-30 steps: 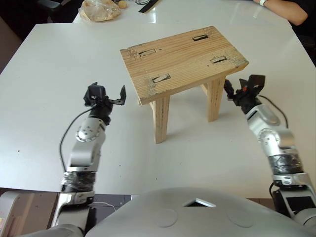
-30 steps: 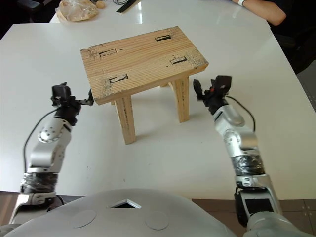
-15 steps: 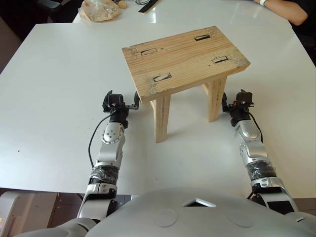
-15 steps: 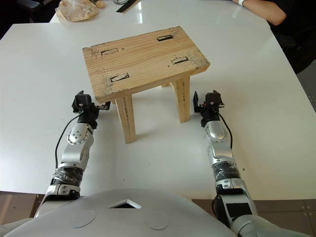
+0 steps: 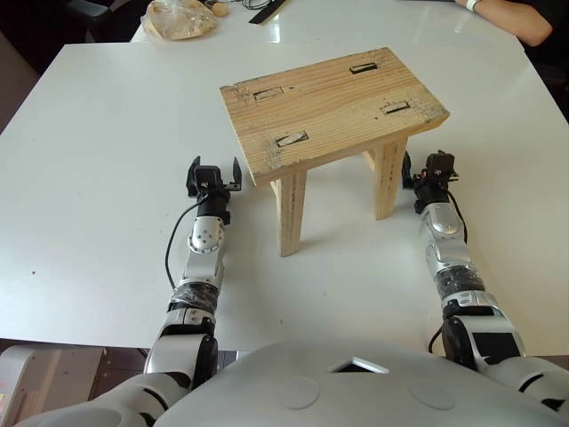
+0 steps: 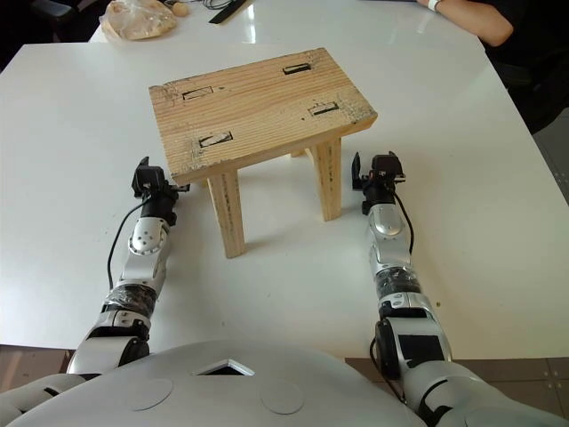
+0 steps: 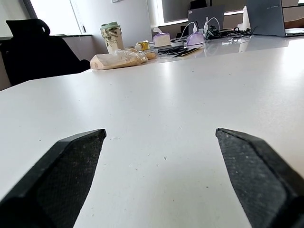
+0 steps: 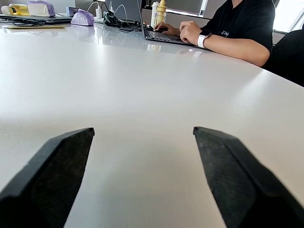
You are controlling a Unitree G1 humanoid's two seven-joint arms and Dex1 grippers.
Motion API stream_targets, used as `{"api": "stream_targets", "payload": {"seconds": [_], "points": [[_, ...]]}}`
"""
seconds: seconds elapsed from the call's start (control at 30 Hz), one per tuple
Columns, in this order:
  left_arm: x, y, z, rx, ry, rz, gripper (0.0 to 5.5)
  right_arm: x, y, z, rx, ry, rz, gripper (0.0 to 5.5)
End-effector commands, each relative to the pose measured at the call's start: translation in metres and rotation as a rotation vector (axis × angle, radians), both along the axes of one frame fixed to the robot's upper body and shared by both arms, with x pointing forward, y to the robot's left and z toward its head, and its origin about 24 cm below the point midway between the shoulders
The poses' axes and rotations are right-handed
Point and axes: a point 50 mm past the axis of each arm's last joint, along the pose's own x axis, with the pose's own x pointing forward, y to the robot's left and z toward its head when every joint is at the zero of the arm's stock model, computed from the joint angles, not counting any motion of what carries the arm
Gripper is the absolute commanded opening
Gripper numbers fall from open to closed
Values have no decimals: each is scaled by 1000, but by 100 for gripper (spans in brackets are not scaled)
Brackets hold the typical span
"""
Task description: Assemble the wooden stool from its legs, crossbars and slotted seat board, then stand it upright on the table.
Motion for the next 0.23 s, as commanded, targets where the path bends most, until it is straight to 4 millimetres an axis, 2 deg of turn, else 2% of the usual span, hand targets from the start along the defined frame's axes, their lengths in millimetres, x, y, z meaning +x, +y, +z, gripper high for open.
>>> {"api": "stream_targets", "payload": {"seconds": [0.03,0.23], "points": [[-7,-1,-22,-2,106,31,429,-2,-3,-15,18,87,-15,384],[-4,-2,-27,7,113,53,429,6,3,-16,41,95,0,384]]}}
